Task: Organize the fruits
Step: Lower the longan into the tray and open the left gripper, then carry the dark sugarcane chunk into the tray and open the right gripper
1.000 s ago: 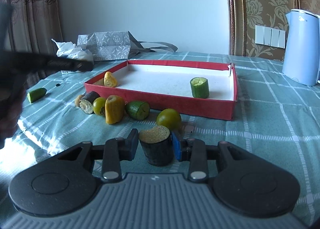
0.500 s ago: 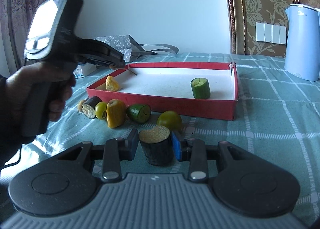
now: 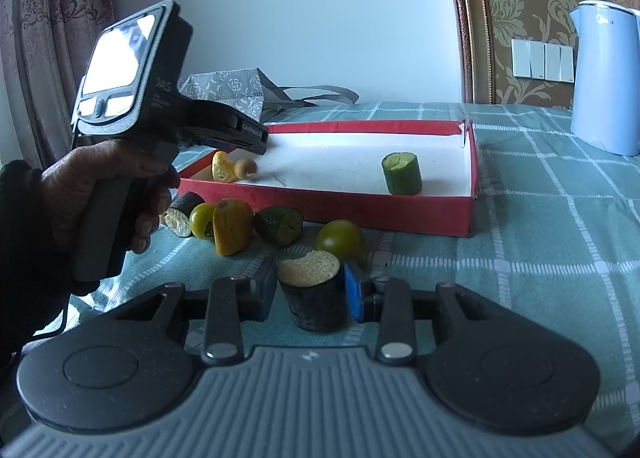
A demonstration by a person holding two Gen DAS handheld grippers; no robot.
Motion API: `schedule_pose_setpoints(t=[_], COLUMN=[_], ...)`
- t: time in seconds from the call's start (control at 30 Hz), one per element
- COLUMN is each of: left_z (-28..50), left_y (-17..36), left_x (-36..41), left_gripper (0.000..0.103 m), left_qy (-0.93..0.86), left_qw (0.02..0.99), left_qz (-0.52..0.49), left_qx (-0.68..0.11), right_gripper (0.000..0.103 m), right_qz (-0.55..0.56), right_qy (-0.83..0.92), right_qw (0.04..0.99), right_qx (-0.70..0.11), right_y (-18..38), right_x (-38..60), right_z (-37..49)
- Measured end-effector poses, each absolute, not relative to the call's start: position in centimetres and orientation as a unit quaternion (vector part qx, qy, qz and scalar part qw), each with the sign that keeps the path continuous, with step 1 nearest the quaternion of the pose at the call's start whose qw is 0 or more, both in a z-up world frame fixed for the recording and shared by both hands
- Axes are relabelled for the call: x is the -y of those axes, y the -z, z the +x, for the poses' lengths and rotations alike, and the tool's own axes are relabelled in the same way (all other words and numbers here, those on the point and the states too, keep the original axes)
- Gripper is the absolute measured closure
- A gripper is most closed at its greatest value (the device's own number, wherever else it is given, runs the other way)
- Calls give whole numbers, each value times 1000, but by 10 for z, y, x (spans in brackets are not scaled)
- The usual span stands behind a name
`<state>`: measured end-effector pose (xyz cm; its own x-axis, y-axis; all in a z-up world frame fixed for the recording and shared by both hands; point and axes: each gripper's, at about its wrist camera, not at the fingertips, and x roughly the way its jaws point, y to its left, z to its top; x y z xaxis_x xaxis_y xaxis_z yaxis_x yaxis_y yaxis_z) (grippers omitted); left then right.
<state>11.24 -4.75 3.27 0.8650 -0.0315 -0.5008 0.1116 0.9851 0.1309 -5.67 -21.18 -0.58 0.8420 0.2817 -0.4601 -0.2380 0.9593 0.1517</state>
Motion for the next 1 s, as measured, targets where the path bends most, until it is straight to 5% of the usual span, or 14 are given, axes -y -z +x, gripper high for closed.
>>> schedule_pose_setpoints(t=[0.53, 0.77, 1.0], left_z=[17, 24, 22], left_y=[-27, -11, -10], left_x=[-61, -106, -99], left_gripper=[12, 12, 12], left_qy=[-13, -59, -49], left_qw=[982, 971, 974], left_qz=[-16, -109, -89], left_qx=[-189, -203, -201], right_gripper=[69, 69, 69], right_qz=[27, 13, 3], right_qy=[-130, -125, -118], right_qw=[960, 962, 963], right_qx=[-246, -243, -241], right_y=[6, 6, 5], right_x=[206, 201, 199], right_z=[-58, -59, -59])
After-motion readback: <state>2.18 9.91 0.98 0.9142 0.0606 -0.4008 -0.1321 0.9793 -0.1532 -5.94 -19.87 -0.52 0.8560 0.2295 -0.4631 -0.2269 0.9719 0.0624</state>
